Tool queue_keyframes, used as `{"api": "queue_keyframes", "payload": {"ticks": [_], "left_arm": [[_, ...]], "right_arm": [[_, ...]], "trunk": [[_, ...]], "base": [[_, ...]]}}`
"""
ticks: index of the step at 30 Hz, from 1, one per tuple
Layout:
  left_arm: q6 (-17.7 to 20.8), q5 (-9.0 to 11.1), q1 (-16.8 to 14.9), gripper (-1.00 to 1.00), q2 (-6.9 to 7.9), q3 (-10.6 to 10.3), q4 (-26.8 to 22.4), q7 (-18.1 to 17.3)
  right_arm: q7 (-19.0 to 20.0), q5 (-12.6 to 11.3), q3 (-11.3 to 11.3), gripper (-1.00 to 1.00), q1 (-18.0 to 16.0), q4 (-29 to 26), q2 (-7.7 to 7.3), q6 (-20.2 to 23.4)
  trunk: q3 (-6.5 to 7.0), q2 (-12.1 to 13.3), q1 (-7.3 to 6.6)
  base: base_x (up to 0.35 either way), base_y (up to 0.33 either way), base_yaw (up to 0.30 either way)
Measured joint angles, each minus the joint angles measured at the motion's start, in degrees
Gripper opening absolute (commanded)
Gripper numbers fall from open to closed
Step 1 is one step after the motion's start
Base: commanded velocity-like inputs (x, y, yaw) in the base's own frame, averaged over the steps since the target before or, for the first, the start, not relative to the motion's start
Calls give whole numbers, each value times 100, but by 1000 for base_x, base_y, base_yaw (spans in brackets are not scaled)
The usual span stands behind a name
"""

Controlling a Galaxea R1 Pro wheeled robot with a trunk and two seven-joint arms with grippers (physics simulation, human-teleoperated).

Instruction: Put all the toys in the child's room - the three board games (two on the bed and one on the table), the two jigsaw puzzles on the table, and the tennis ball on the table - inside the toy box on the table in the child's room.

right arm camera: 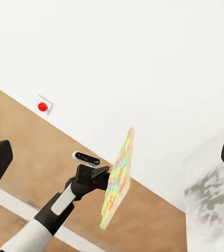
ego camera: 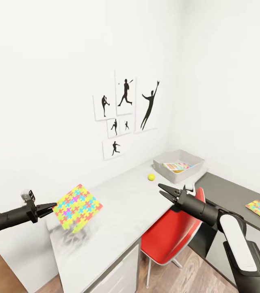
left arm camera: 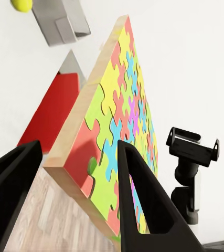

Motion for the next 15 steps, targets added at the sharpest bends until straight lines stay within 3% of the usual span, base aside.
{"api": "queue_keyframes", "payload": {"ticks": [7,15], "left_arm": [[-1,-4,-2,-100,2,-2,0,-1],[2,-3,-1,-100,6,1,8,-2]], "right_arm": [[-1,2,-4,100,-3,2,0,0],[-1,3,-6,100,-4,-1,1,0]], "trunk": [[103,156,-87],[109,156,-87]], "base": [[0,0,-203],[0,0,-30]]}}
